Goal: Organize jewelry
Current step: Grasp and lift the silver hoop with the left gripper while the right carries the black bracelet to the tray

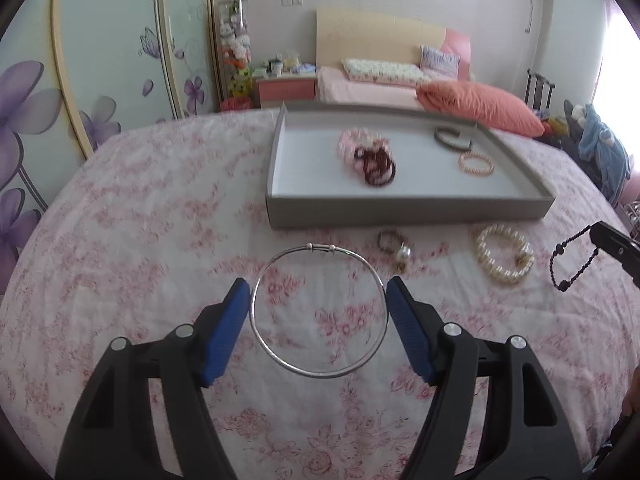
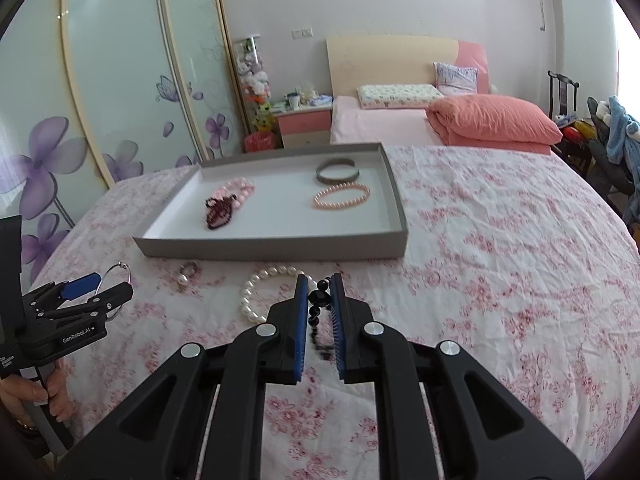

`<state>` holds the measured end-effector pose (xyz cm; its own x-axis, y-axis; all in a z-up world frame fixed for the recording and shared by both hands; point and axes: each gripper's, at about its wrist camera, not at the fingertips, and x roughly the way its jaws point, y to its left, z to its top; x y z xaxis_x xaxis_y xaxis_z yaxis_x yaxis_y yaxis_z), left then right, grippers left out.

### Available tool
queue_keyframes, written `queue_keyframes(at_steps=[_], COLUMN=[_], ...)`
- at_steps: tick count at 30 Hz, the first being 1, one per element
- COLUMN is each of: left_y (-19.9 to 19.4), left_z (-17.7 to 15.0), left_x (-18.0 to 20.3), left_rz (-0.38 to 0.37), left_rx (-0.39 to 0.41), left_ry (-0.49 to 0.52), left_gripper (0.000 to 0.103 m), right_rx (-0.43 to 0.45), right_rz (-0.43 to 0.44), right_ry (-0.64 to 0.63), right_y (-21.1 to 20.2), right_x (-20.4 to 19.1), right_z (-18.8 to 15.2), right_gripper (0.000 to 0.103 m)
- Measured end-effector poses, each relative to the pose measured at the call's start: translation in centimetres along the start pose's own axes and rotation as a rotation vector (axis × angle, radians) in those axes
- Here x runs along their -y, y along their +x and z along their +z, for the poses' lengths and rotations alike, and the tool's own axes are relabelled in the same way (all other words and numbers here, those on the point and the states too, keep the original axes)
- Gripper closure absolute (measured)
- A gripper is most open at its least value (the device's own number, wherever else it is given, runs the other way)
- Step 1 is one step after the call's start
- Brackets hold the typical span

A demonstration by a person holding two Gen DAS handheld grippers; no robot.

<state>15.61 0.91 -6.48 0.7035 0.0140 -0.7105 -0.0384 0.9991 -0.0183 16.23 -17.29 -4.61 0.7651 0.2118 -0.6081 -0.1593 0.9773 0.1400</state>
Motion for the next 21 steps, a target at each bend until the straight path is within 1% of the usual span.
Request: queue_keyframes(at_steps=[9,16,21], left_y=[-3.8,-5.8,-7.0], left_z=[1.2,2.0,2.3], left_x=[0.8,1.7,2.2], left_rz=[0.007,0.007,0.008], left_rx=[0.174,0.264,0.312], left_ry=[0.014,0.026,0.034], left_gripper=[0.034,0.034,0.034], right_rx=[0.073,0.132,0.184], right_rz=[0.021,0.037,0.044], right_ry=[-0.02,-0.039,-0.065], right_y=[-1.7,-3.0,-4.0], right_x=[-1.0,-1.9,-2.5], right_z=[1.3,2.2,3.0], right_gripper=[0.091,0.091,0.091])
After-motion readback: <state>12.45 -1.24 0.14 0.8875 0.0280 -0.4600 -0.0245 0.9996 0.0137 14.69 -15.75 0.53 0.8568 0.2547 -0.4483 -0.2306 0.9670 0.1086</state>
